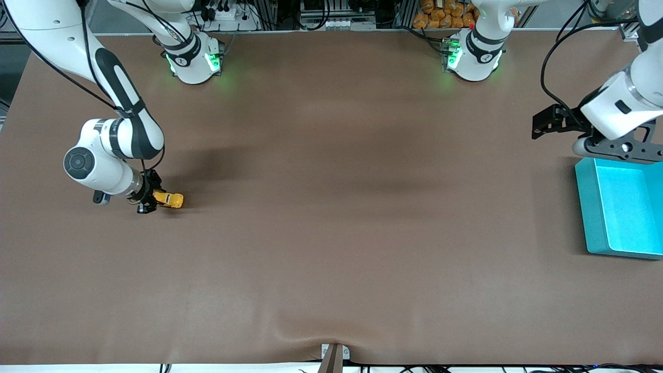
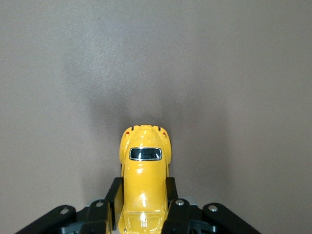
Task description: Wind and store yellow beetle car
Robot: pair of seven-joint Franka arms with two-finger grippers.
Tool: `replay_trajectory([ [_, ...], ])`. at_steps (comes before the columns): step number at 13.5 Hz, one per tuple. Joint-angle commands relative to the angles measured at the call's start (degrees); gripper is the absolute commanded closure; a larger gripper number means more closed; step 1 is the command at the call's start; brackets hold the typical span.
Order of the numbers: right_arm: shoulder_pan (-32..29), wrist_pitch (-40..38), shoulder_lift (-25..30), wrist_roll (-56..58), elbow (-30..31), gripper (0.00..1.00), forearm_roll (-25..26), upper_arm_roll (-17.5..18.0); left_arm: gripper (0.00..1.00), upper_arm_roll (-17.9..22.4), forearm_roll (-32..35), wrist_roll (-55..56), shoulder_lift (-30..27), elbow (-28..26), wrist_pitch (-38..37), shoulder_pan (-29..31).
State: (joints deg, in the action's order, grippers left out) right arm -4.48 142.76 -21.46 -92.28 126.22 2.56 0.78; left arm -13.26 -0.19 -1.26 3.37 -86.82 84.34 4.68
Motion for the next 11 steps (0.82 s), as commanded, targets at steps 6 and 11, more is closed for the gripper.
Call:
replay_trajectory([
  [6, -5.1, 6.2, -5.4, 4.7, 0.0, 0.88, 2.4, 0.1, 0.0, -1.8, 2.7, -1.0, -3.7, -0.1, -1.7, 1.0],
  [11, -7.3, 6.4, -6.1, 6.2, -0.3, 0.89, 5.2, -0.1, 0.0, -1.2, 2.7, -0.7, -6.6, -0.1, -4.8, -0.5],
])
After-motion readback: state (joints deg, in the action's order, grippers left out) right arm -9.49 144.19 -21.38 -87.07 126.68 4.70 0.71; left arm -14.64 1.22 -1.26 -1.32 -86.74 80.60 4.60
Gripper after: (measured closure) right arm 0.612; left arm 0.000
